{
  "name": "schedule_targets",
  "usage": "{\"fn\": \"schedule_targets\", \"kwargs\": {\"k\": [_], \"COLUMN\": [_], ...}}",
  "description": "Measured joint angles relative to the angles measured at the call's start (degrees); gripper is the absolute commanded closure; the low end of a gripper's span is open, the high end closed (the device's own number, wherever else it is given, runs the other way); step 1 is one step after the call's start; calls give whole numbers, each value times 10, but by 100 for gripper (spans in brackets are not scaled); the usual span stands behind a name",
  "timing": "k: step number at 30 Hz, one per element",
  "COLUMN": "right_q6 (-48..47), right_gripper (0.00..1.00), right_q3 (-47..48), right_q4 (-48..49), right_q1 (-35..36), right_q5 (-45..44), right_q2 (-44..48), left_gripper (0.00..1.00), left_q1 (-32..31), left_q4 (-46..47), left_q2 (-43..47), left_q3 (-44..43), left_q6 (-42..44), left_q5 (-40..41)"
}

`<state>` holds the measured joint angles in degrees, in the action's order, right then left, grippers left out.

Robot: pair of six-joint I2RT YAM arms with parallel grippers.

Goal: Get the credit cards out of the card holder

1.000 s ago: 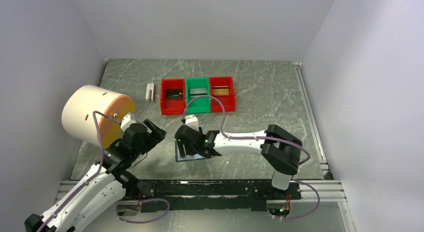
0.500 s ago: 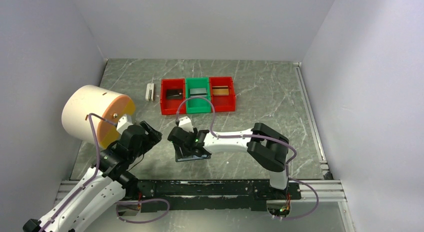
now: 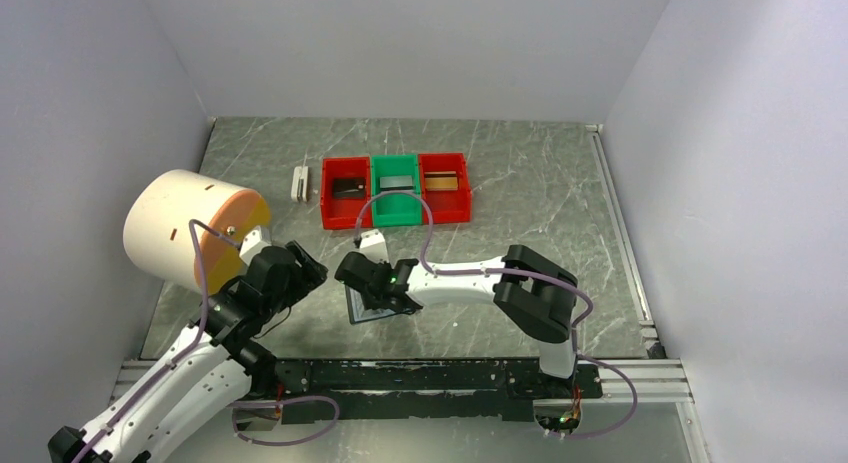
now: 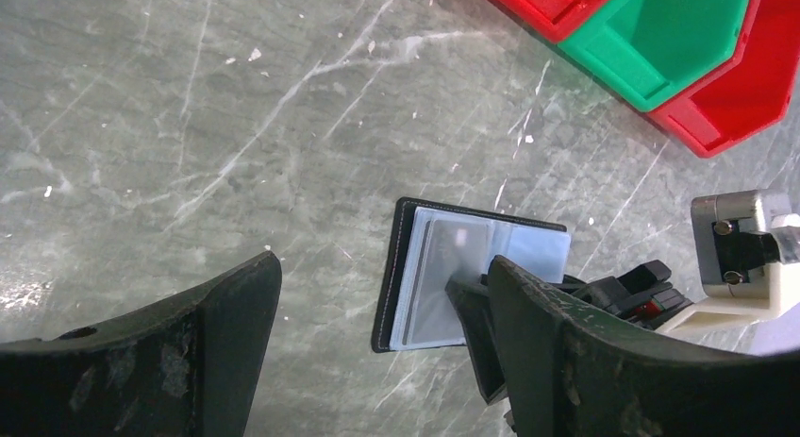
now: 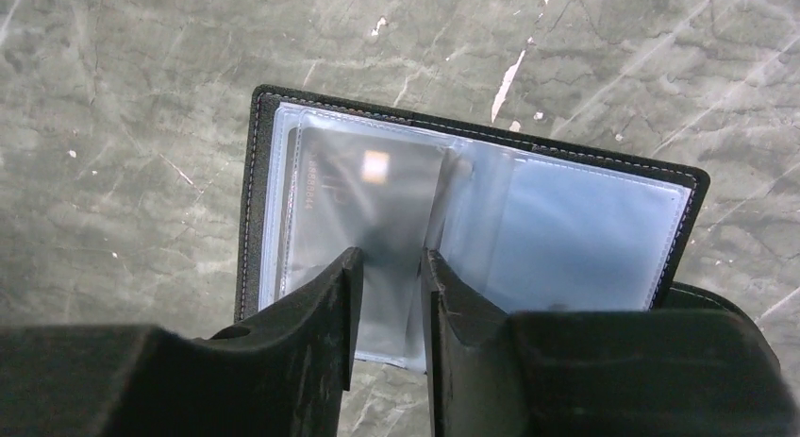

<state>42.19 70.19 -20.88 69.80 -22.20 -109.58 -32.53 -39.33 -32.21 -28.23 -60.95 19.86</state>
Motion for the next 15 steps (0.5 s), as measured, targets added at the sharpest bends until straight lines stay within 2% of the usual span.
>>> {"fn": "schedule_targets", "kwargs": {"k": [2,4,8,10,11,15], "right_q6": [1,2,3,2,2,3], "right_gripper": [72,79,85,93,100,100], "right_q3": [-5,-10,-21,-23,-23,-35], "right_q4": [7,13,26,28,28,46], "right_q1": [-3,-6,-12,-14,-14,-21], "right_q5": [2,7,15,18,19,36], "right_q2": [2,4,11,12,12,17], "left_gripper": [15,16,16,16,16,16], "left_q1": [0,0,0,0,0,0], "left_q4": [8,15,25,27,27,28], "left_q2": [-10,-19,-28,-28,-28,-28], "left_q3": [0,0,0,0,0,0], "left_q6": [4,8,13,14,14,17], "left_q5": [-7,-13,-24,-25,-26,-26]}}
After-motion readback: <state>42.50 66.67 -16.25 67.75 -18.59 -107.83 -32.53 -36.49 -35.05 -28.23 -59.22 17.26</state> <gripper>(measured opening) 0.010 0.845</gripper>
